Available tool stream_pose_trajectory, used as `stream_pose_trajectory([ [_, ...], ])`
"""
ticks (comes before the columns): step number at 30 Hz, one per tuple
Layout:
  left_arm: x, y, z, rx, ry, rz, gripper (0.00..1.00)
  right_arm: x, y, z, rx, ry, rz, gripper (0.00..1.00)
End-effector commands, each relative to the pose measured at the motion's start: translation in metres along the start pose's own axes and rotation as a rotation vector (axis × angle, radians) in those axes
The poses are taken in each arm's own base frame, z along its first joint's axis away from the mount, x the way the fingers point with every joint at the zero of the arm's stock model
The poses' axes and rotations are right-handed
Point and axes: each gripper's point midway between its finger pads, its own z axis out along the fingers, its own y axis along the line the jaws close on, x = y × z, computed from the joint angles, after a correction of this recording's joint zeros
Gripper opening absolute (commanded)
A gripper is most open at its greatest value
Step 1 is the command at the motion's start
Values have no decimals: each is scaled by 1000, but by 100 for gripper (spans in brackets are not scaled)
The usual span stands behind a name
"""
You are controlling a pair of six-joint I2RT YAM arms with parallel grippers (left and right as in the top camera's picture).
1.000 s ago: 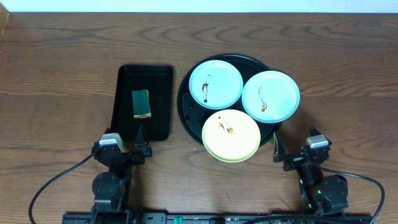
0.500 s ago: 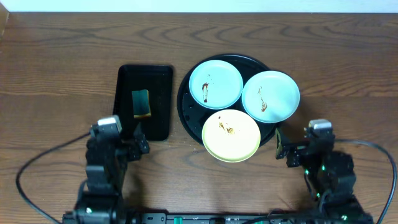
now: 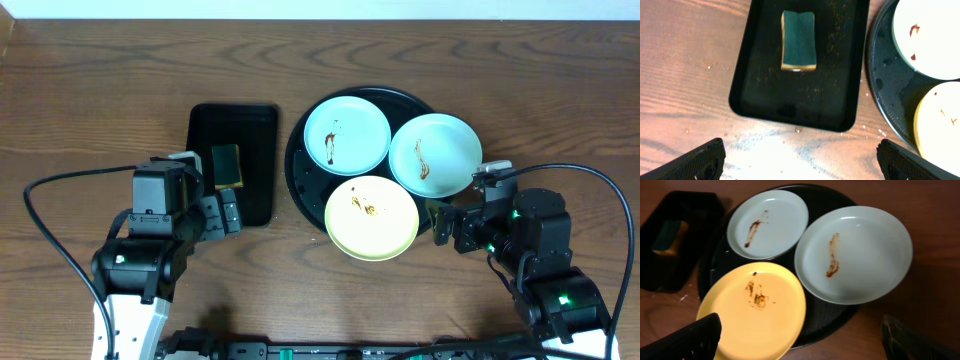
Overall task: Clean dirty plates on tray and stack at the side
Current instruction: 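Reach the left gripper to the sponge on the black tray and grasp it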
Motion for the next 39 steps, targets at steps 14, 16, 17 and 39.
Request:
stream_pose_trajectory([
  [14, -84, 6, 48, -144, -5, 12, 96, 2, 9, 10, -52, 49, -1, 96],
  [16, -83, 6, 70, -152, 33, 16, 97, 2, 9, 11, -52, 53, -1, 95],
  [17, -81, 6, 77, -156, 49, 17, 97, 2, 9, 11, -52, 53, -1, 95],
  [39, -32, 7, 188, -152, 297, 25, 89, 2, 7, 11, -44, 52, -1, 94],
])
